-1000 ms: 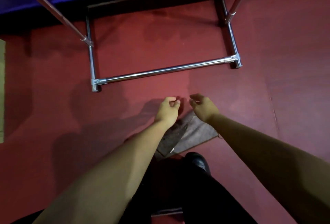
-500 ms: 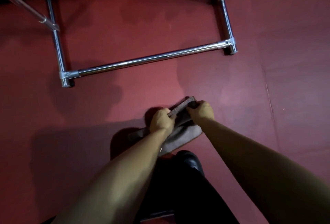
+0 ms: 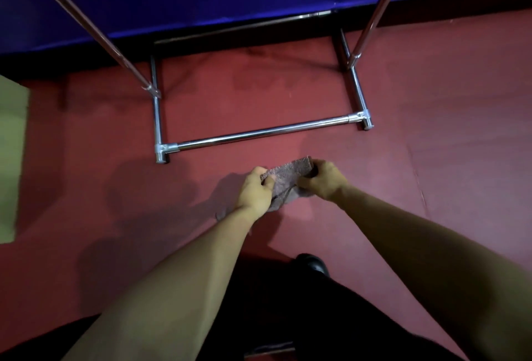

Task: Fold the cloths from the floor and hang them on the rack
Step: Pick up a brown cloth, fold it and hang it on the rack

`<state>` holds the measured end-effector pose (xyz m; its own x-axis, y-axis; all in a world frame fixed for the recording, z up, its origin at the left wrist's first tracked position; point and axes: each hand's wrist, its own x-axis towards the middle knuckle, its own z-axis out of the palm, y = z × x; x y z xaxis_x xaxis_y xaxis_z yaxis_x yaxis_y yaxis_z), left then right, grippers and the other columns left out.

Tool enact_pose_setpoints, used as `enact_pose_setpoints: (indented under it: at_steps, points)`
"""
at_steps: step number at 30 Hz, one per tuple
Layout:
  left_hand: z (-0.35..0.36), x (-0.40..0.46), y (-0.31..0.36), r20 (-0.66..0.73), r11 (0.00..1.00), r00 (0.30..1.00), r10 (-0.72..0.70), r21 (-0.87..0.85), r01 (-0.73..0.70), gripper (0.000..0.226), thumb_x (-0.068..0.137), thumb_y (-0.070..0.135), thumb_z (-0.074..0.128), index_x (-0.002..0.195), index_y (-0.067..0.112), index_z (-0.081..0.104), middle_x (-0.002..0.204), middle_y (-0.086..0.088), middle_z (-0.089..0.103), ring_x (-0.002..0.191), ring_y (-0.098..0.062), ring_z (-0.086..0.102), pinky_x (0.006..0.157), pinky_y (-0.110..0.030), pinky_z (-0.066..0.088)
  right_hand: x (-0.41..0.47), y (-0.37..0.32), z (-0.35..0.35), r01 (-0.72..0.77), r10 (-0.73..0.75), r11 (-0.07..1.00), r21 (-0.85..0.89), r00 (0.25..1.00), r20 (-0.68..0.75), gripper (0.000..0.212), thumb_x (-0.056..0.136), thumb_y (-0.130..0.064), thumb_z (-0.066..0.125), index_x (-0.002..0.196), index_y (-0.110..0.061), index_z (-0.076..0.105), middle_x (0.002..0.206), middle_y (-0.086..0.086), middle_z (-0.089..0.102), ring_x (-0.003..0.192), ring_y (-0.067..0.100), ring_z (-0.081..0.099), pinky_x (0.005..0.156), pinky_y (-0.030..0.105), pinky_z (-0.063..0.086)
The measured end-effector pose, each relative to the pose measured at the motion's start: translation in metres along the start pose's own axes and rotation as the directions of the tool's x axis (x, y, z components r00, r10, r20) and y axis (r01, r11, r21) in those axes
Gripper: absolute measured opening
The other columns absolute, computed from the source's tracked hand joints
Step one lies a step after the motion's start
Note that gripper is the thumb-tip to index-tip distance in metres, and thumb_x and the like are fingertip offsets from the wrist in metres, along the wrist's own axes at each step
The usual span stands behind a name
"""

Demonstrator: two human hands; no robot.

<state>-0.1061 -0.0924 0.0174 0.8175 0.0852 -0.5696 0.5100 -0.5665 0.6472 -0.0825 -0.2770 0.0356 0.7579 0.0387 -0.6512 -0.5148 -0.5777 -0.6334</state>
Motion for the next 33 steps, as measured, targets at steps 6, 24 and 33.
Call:
enact_pose_setpoints:
  at_steps: [6,24,33]
  points:
    - [-0.061,-0.061,0.048,-0.110,0.988,0.982,0.150,-0.009,-0.152,0.012,0.099,0.034,0.055,0.098,0.023,0.059,0.082,0.004,0.064,0.084,-0.026,0.062,0.077,-0.035,0.048,-0.067,-0.072,-0.042,0.138,-0.134,0.978,-0.154,0.990,0.041,0.031,0.086,-0.027,0.075,0.107,-0.005,0.068,0.099,0.008,0.071,0.087,0.019,0.063,0.076,0.030,0.050]
    - [-0.190,-0.263,0.134,-0.383,0.730,0.716,0.584,-0.139,-0.669,0.014,0.085,0.033,0.075,0.089,0.031,0.062,0.090,0.005,0.068,0.081,-0.010,0.064,0.079,-0.030,0.054,-0.279,-0.233,-0.045,0.555,-0.538,0.806,0.208,0.832,-0.136,0.024,0.095,-0.023,0.065,0.105,-0.002,0.070,0.103,0.018,0.074,0.086,0.019,0.068,0.093,0.050,0.054]
    - [-0.219,-0.298,0.163,-0.479,0.713,0.706,0.521,-0.211,-0.669,0.019,0.099,0.025,0.062,0.090,0.020,0.046,0.069,0.004,0.050,0.058,-0.007,0.041,0.057,-0.021,0.035,-0.339,-0.249,-0.064,0.628,-0.612,0.776,0.058,0.771,-0.177,0.044,0.079,-0.047,0.079,0.110,-0.017,0.069,0.097,-0.002,0.077,0.090,0.012,0.073,0.086,0.037,0.059]
